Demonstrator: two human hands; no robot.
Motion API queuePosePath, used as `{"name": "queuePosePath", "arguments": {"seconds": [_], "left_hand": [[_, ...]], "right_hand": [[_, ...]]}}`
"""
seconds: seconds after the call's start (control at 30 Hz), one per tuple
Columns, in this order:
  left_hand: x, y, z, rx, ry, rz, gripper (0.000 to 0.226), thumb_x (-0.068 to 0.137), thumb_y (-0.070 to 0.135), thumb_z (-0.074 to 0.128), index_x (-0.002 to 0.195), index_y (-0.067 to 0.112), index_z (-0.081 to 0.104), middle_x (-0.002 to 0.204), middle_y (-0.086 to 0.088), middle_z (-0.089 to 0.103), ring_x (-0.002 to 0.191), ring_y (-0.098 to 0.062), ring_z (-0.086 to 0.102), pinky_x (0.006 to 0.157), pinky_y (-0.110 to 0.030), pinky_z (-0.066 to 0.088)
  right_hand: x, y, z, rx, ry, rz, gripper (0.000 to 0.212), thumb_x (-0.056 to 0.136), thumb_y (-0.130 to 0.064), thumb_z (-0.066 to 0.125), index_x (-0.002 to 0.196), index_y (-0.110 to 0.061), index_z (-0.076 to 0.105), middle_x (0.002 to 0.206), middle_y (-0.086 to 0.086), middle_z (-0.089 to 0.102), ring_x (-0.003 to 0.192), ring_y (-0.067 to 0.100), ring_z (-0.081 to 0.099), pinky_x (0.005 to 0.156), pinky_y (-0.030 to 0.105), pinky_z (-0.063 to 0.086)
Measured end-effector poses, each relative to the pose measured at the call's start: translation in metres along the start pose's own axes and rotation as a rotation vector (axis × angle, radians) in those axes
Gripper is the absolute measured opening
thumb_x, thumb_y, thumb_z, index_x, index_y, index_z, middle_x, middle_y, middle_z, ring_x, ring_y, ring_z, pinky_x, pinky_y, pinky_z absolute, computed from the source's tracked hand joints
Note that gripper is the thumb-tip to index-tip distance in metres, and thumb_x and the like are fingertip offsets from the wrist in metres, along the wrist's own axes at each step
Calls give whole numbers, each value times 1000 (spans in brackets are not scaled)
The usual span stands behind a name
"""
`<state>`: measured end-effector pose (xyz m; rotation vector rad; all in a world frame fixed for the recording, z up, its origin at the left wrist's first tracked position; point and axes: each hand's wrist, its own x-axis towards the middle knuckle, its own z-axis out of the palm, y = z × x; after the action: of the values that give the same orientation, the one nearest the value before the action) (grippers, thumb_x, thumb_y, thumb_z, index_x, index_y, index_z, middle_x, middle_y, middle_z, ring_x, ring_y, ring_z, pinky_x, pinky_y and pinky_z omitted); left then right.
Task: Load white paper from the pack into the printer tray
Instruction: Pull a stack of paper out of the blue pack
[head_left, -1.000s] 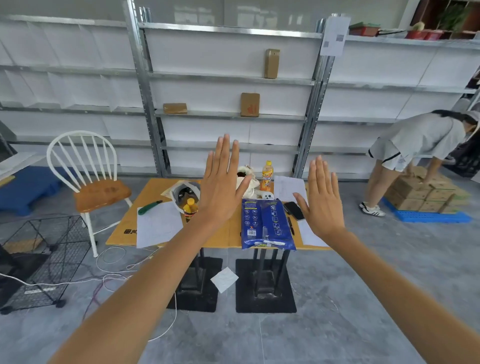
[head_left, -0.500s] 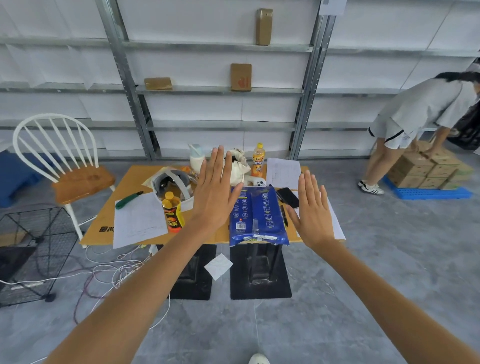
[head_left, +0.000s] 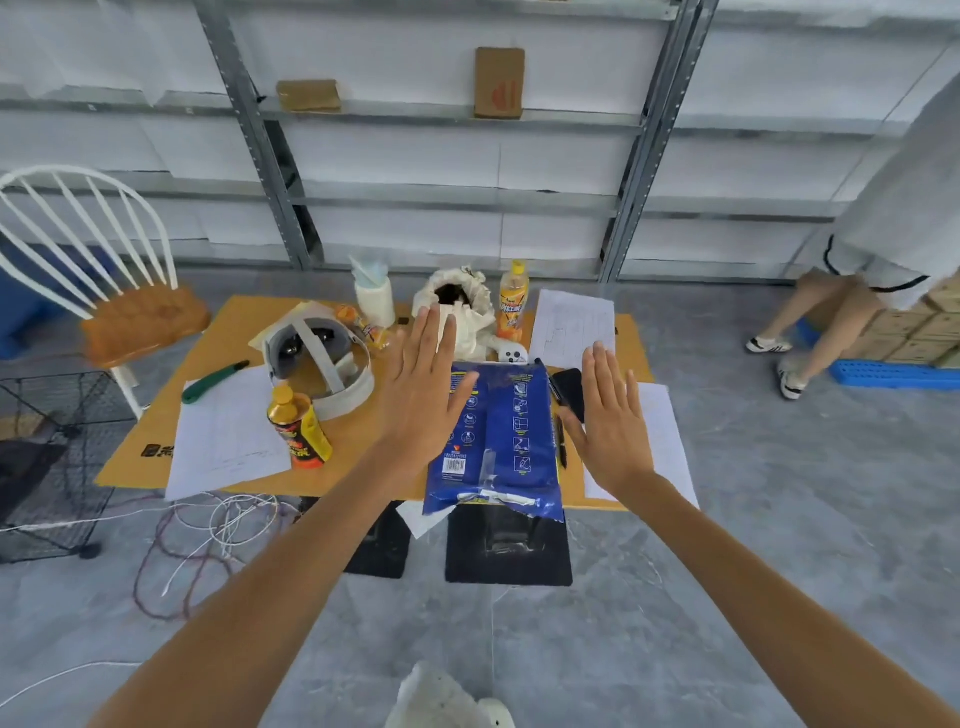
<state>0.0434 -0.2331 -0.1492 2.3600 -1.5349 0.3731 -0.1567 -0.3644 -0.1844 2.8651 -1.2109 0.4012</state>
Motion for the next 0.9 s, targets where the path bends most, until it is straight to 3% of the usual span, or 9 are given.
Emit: {"name": "queuePosePath", "arguments": {"seconds": [0.13, 0.33, 0.63, 0.9], "left_hand": [[25, -10, 22, -12, -43, 0, 68, 95, 52, 14, 151, 14, 5, 161, -10, 4, 148, -22, -3, 121, -44, 6], [63, -35, 55, -26, -49, 33, 61, 98, 45, 31, 148, 12, 22, 160, -12, 11, 148, -23, 2, 118, -39, 1], [95, -53, 107, -151, -195, 109, 65, 99, 39, 37, 151, 13, 9, 161, -6, 9, 149, -22, 1, 121, -39, 5], [100, -45, 158, -280, -293, 80, 67, 96, 29, 47, 151, 14, 12, 161, -8, 6, 148, -23, 4, 119, -37, 13]], "right_hand": [[28, 8, 22, 7, -44, 19, 73, 96, -49, 32, 150, -10, 1, 161, 11, 5, 148, 26, 2, 118, 41, 1], [67, 8, 59, -8, -111, 40, 75, 97, -51, 32, 150, -12, -1, 162, 8, 3, 148, 22, -2, 117, 38, -4], [98, 3, 102, 34, -195, 86, 72, 95, -51, 24, 150, -12, -4, 162, 7, 1, 149, 22, -2, 118, 37, -4], [109, 9, 138, 105, -377, 79, 70, 99, -46, 29, 150, -13, -5, 162, 5, -4, 148, 20, -7, 120, 38, -1]]}}
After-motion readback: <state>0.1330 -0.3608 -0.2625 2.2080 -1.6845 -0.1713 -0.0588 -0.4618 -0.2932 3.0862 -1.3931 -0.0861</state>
